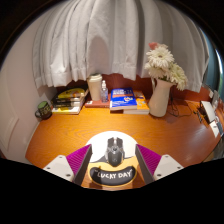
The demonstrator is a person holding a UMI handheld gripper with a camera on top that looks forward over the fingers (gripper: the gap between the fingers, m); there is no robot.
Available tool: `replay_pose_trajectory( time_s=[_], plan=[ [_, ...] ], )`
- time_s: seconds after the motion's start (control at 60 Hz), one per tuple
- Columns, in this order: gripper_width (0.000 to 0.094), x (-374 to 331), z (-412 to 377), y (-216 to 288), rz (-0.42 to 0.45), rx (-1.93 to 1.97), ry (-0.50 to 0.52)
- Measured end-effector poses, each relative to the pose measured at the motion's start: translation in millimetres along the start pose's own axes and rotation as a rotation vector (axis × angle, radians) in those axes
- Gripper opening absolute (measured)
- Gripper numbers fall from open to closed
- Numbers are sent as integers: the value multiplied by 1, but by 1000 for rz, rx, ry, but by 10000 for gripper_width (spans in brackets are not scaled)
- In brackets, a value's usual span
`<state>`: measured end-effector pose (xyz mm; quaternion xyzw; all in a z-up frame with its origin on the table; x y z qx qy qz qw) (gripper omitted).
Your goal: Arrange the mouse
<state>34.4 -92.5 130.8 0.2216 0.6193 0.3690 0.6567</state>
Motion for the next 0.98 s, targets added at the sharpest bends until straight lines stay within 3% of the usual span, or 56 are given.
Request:
replay_pose_trajectory(
  time_s=[0.433,0.567,0.983],
  plan=[
    [864,-146,-3,11,139,3,33],
    [864,-164,-3,12,175,38,41],
    [852,-177,-4,10,177,14,31]
  ],
)
Point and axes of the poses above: the point between the fingertips, and its own axes, seen from behind it with the camera up: z to the right, y up, x forward, the way the camera looks, the point moved 2 cm from there along -x, backward, against the way the camera looks, and after that the axes turned 11 degrees about -x, right-handed, at the moved point
